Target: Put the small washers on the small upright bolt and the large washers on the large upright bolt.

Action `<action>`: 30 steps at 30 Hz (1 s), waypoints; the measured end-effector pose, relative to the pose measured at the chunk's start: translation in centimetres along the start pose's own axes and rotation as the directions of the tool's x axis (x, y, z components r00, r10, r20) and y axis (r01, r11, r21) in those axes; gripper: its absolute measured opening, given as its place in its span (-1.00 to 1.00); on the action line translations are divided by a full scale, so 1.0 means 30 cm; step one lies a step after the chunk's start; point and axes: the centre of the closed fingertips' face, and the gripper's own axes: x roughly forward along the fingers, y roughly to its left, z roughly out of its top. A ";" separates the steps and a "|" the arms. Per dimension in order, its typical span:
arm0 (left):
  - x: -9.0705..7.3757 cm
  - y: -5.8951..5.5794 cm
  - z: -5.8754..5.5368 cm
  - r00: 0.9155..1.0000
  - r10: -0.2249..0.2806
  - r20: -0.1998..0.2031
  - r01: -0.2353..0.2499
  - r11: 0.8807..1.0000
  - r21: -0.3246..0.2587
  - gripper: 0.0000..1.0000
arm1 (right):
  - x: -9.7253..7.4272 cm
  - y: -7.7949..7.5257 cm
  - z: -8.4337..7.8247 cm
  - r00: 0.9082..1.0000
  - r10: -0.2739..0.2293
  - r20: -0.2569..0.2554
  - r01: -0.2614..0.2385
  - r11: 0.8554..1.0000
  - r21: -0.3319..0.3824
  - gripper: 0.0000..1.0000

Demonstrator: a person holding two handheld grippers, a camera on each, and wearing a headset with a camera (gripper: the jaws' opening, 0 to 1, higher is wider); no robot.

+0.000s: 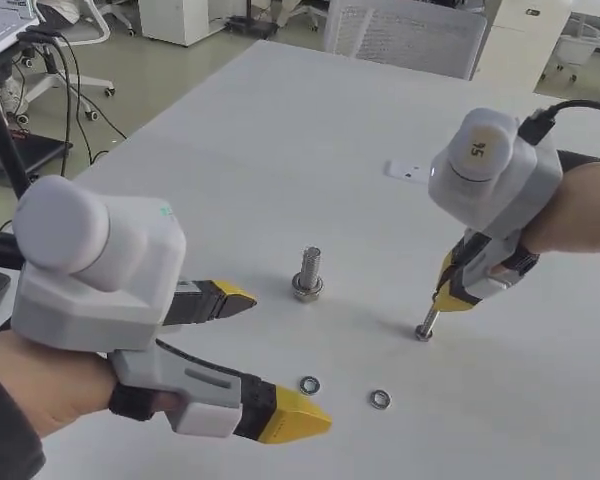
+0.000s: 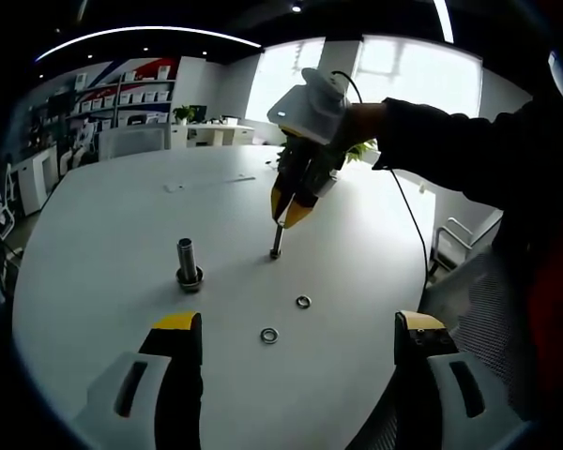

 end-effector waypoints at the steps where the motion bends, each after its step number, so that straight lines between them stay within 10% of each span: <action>1: 0.000 0.000 0.000 1.000 0.000 0.000 0.000 1.000 -0.001 0.68 | 0.001 0.001 0.000 1.000 0.001 0.000 -0.001 1.000 0.000 -0.73; 30: -0.003 -0.004 -0.022 1.000 0.004 -0.008 -0.004 1.000 -0.009 0.68 | 0.088 0.043 -0.024 0.999 0.046 -0.022 -0.046 0.999 0.001 -0.73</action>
